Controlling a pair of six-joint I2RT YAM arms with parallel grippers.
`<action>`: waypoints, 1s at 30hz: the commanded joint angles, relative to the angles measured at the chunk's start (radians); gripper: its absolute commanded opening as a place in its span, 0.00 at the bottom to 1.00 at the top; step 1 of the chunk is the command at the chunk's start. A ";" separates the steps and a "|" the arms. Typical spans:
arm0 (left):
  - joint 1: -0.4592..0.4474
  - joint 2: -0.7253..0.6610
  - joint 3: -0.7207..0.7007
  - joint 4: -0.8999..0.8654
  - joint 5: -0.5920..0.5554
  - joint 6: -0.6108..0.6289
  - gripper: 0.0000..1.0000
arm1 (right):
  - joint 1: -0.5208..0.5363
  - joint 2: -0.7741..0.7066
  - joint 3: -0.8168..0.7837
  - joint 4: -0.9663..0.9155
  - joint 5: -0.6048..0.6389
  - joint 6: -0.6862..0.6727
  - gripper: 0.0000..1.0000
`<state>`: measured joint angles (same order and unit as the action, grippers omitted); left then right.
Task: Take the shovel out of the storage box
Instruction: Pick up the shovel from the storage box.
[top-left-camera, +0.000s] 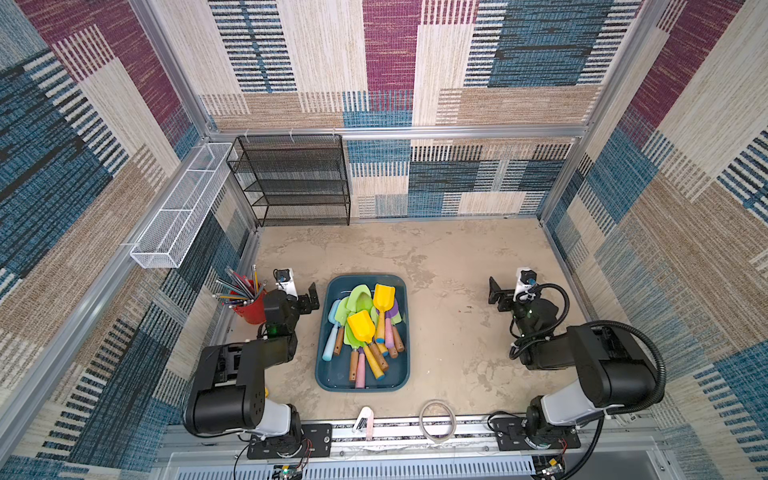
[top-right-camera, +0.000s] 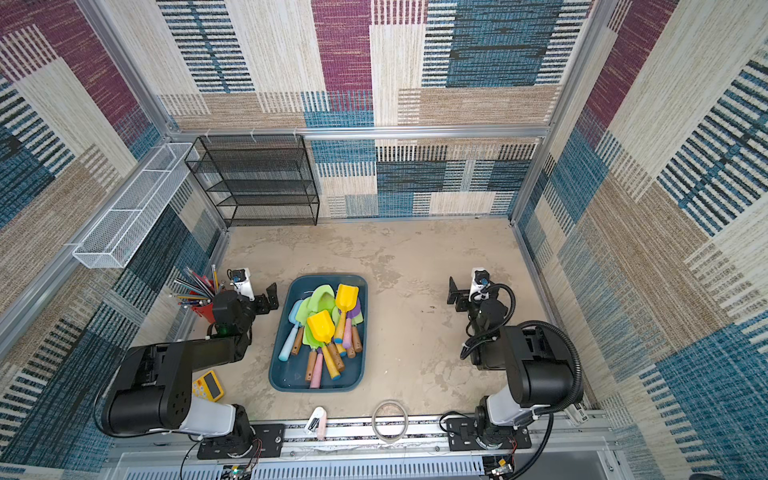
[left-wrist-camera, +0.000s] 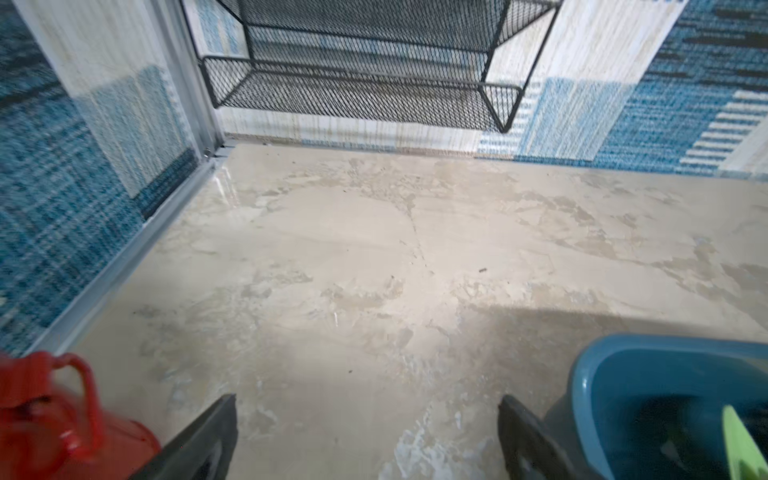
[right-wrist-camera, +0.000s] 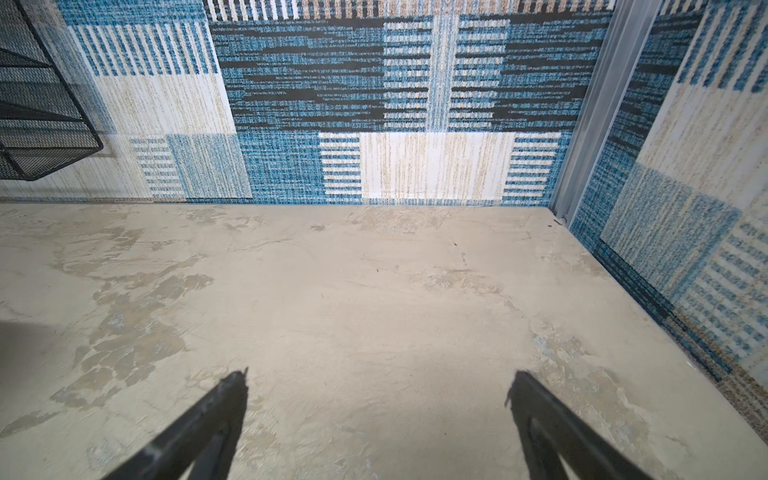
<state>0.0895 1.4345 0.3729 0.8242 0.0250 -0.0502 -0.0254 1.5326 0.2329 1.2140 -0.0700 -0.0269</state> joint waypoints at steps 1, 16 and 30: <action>-0.005 -0.066 -0.032 -0.001 -0.113 -0.042 1.00 | 0.004 -0.014 -0.002 0.024 0.048 0.012 0.99; -0.191 -0.517 0.071 -0.607 -0.481 -0.215 1.00 | 0.023 -0.159 0.371 -0.741 0.386 0.281 0.99; -0.370 -0.442 0.346 -1.062 -0.269 -0.409 0.97 | 0.129 -0.161 0.602 -1.194 0.169 0.461 0.99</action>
<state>-0.2634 0.9661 0.6800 -0.0822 -0.3199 -0.3931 0.0669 1.3788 0.8219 0.0799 0.2428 0.4294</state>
